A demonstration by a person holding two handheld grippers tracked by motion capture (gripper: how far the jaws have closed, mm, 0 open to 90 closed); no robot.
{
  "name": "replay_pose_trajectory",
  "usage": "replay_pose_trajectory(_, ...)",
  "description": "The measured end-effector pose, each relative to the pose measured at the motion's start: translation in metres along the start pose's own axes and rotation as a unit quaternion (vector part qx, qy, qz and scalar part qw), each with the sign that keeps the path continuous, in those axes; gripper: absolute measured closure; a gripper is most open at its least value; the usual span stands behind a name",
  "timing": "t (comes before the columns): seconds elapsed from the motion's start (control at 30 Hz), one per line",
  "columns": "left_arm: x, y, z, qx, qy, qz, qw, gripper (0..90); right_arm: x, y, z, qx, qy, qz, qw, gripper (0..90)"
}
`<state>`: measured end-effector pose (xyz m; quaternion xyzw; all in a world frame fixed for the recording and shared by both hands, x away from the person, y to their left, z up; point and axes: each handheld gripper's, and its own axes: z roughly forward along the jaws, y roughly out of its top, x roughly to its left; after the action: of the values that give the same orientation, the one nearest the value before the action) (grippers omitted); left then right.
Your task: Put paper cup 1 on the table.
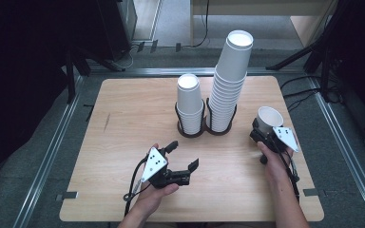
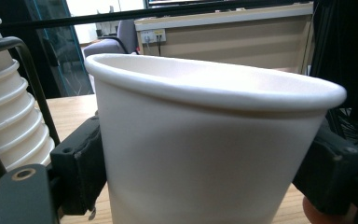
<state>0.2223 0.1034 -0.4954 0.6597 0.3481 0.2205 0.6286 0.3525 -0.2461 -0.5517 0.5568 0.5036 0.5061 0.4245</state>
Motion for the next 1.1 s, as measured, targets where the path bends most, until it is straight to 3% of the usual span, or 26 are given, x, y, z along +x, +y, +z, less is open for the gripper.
replay_pose_trajectory(0.4,-0.0001,0.0005,-0.0003,-0.001,0.000,-0.001,1.0000,8.9,-0.0026,0.0021,0.0000,0.006,-0.007,0.016,0.9998,13.5)
replay_pose_trajectory(0.7,-0.0004,-0.0001,0.0003,0.001,0.000,-0.001,1.0000,9.0,-0.0027,0.0040,-0.0026,0.019,0.005,0.017,0.9997,10.7)
replay_pose_trajectory(0.9,0.0001,-0.0002,0.0003,0.001,0.000,0.000,1.0000,8.9,0.0003,0.0024,-0.0033,0.028,0.021,0.002,0.9994,0.3)
replay_pose_trajectory(1.1,0.0006,-0.0003,0.0003,0.001,-0.001,0.000,1.0000,8.9,0.0015,0.0029,-0.0047,0.033,0.028,0.011,0.9990,0.0)
